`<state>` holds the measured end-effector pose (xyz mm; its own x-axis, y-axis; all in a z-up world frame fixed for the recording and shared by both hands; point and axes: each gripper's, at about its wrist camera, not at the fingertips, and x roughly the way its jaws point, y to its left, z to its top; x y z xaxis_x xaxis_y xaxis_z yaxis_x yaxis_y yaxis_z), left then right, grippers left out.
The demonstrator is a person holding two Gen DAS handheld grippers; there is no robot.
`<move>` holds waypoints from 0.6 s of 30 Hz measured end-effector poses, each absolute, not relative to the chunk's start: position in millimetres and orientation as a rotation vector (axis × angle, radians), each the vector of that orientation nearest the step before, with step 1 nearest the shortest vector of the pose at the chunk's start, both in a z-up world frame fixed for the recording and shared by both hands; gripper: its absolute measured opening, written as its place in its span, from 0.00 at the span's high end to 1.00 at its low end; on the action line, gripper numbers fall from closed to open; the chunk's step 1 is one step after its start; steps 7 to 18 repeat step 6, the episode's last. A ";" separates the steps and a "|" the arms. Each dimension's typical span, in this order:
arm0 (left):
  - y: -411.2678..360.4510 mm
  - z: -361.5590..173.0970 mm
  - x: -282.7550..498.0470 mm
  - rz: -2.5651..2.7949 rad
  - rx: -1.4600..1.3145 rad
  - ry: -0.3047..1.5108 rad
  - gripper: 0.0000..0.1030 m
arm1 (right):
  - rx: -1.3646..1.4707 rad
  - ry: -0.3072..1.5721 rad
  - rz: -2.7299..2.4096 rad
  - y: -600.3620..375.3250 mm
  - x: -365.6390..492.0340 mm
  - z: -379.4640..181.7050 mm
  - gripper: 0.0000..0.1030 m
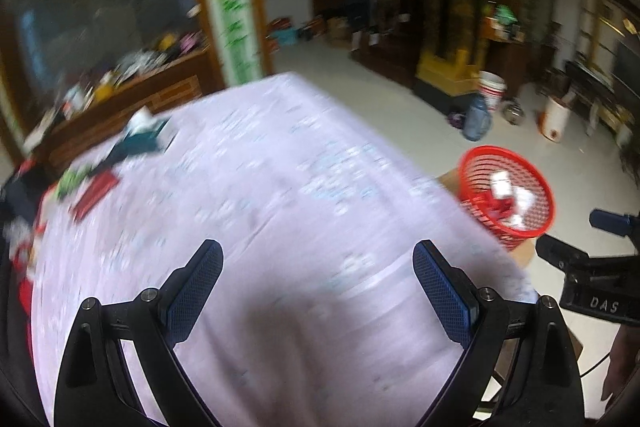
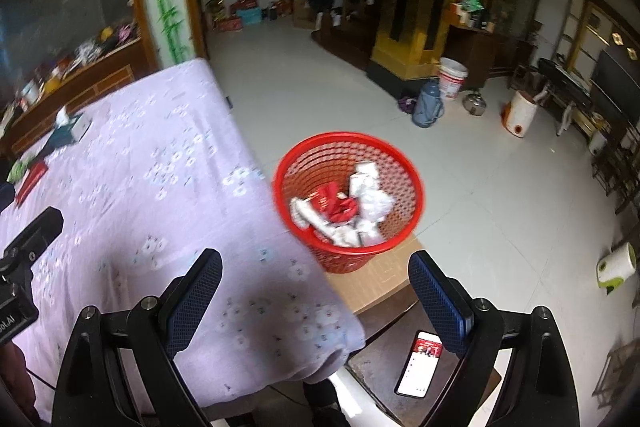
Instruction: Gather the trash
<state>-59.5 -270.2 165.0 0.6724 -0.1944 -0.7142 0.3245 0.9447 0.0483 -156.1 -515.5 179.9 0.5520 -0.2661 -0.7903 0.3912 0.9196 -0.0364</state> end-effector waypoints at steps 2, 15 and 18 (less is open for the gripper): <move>-243.6 155.9 -57.2 -0.238 0.125 0.812 0.08 | 0.126 0.931 -0.351 -501.5 -147.2 172.6 0.07; -170.4 121.7 -50.3 -0.094 0.031 0.904 0.08 | 0.075 0.979 -0.259 -467.0 -128.1 155.7 0.07; -170.4 121.7 -50.3 -0.094 0.031 0.904 0.08 | 0.075 0.979 -0.259 -467.0 -128.1 155.7 0.07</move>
